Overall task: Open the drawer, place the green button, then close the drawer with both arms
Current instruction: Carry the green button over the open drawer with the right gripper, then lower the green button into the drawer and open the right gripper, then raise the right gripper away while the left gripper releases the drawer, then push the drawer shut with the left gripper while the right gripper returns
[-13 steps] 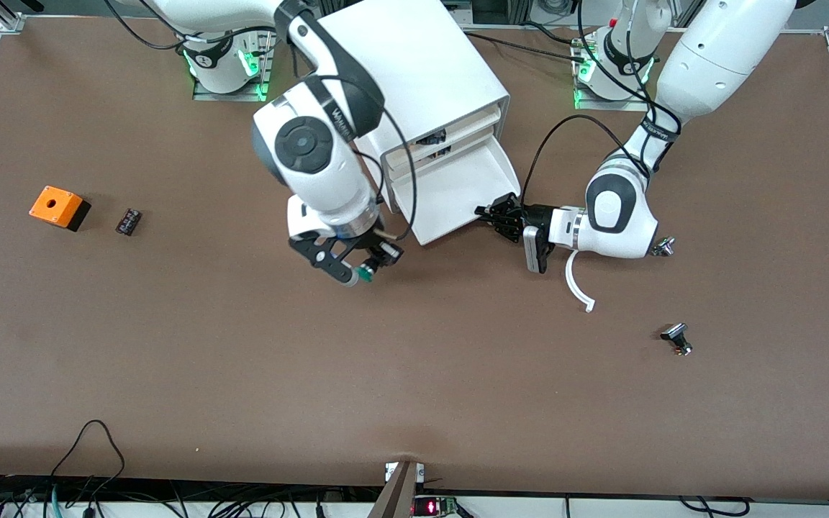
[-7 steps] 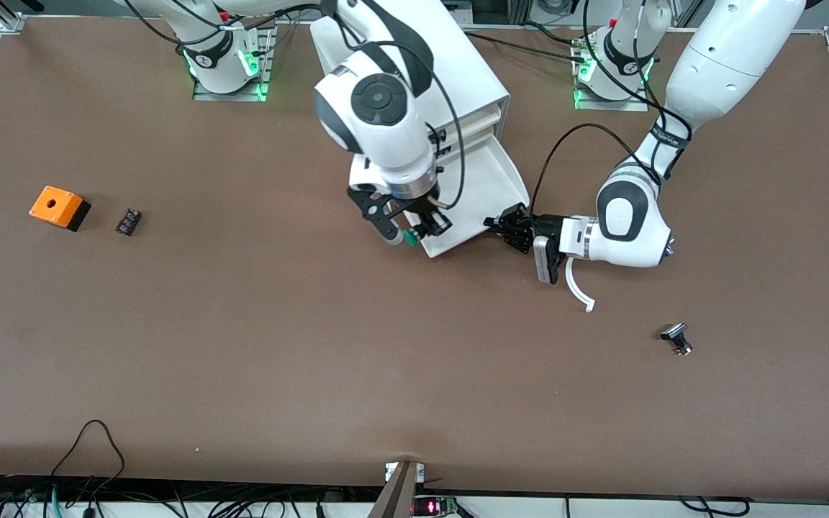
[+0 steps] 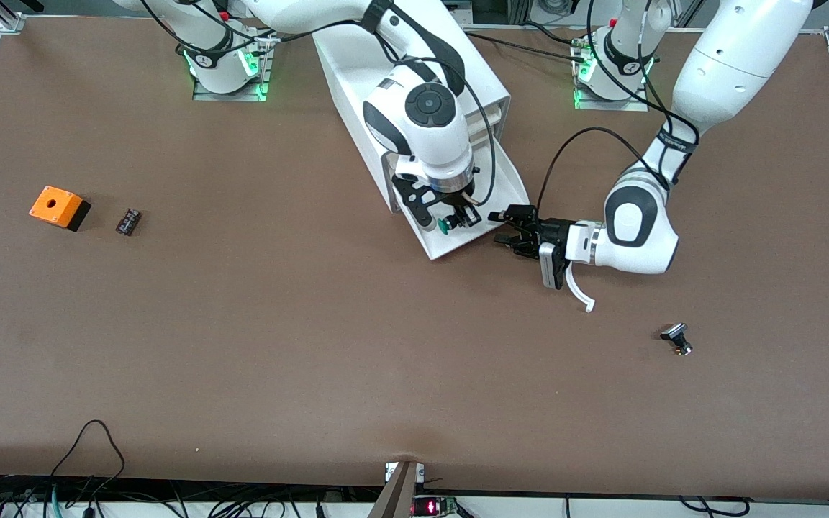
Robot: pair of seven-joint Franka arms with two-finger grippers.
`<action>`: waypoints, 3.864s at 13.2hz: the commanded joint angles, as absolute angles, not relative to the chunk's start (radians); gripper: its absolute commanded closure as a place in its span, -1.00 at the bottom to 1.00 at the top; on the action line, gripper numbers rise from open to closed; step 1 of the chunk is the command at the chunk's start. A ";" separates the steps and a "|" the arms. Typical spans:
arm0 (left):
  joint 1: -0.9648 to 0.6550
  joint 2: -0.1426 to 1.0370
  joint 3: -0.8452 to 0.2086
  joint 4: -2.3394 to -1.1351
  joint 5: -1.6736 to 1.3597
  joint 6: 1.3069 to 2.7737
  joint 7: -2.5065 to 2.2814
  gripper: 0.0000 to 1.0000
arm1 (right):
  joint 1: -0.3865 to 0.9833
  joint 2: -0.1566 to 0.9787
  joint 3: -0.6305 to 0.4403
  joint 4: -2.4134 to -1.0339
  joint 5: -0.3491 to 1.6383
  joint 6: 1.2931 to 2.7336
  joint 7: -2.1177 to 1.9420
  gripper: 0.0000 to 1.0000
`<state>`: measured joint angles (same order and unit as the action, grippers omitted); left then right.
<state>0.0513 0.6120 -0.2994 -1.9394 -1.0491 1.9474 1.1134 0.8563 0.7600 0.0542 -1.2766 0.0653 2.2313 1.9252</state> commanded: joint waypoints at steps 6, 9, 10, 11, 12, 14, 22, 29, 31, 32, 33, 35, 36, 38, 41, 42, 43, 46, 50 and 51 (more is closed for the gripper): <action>0.104 0.617 -0.291 -1.599 -0.651 1.634 0.557 -1.00 | 0.902 0.839 0.043 -1.252 0.022 2.333 2.037 0.97; 0.106 0.615 -0.291 -1.546 -0.573 1.632 0.425 -1.00 | 0.900 0.831 0.038 -1.253 0.018 2.327 2.036 -0.83; 0.104 0.615 -0.296 -1.530 -0.531 1.632 0.382 -1.00 | 0.902 0.825 0.025 -1.250 0.000 2.318 2.034 -1.00; 0.101 0.615 -0.293 -1.517 -0.520 1.631 0.341 -1.00 | 0.899 0.821 0.022 -1.247 -0.003 2.298 2.031 -1.00; 0.103 0.614 -0.291 -1.511 -0.519 1.631 0.298 -1.00 | 0.894 0.813 0.008 -1.243 -0.002 2.266 2.023 -1.00; 0.097 0.604 -0.293 -1.459 -0.448 1.631 0.200 -1.00 | 0.829 0.776 0.020 -1.204 0.011 2.192 1.969 -1.00; -0.104 0.615 -0.296 -1.255 0.199 1.539 -0.063 -1.00 | 0.597 0.620 0.025 -1.124 0.110 1.847 1.197 -1.00; -0.138 0.657 -0.299 -1.210 0.239 1.615 -0.304 -0.98 | 0.439 0.405 -0.032 -1.334 0.112 1.756 0.645 -1.00; -0.152 0.657 -0.305 -1.253 0.195 1.620 -0.583 -0.98 | 0.439 0.323 -0.086 -1.417 0.112 1.759 0.559 -1.00; -0.172 0.660 -0.304 -1.259 0.137 1.623 -0.671 -0.98 | 0.440 0.284 -0.107 -1.461 0.110 1.764 0.519 -1.00; -0.187 0.669 -0.304 -1.273 0.103 1.623 -0.739 -0.98 | 0.439 0.255 -0.136 -1.491 0.104 1.763 0.453 -1.00; -0.208 0.667 -0.305 -1.334 0.083 1.629 -0.833 -0.98 | 0.440 0.215 -0.196 -1.525 0.106 1.756 0.356 -1.00; -0.234 0.661 -0.304 -1.363 0.084 1.661 -0.851 -0.98 | 0.440 0.203 -0.210 -1.532 0.106 1.753 0.353 -1.00; -0.261 0.644 -0.304 -1.445 0.100 1.756 -0.931 -0.98 | 0.440 0.155 -0.221 -1.580 0.103 1.750 0.353 -1.00; -0.291 0.629 -0.304 -1.567 0.100 1.908 -1.027 -0.98 | 0.367 0.049 -0.195 -1.693 0.080 1.764 0.353 -1.00; -0.311 0.630 -0.304 -1.598 0.100 1.934 -1.037 -0.98 | 0.312 0.019 -0.133 -1.716 0.046 1.764 0.353 -1.00; -0.324 0.634 -0.304 -1.621 0.100 1.966 -1.043 -0.98 | 0.245 -0.010 -0.053 -1.739 0.020 1.764 0.353 -1.00; -0.362 0.629 -0.307 -1.644 0.100 1.979 -1.091 -0.98 | 0.132 -0.073 0.043 -1.805 0.006 1.769 0.354 -1.00; -0.433 0.630 -0.308 -1.670 0.097 1.970 -1.144 -0.98 | 0.041 -0.143 0.117 -1.856 -0.006 1.787 0.354 -1.00; -0.434 0.627 -0.313 -1.674 0.097 1.964 -1.147 -0.98 | 0.038 -0.153 0.117 -1.864 -0.006 1.787 0.354 -1.00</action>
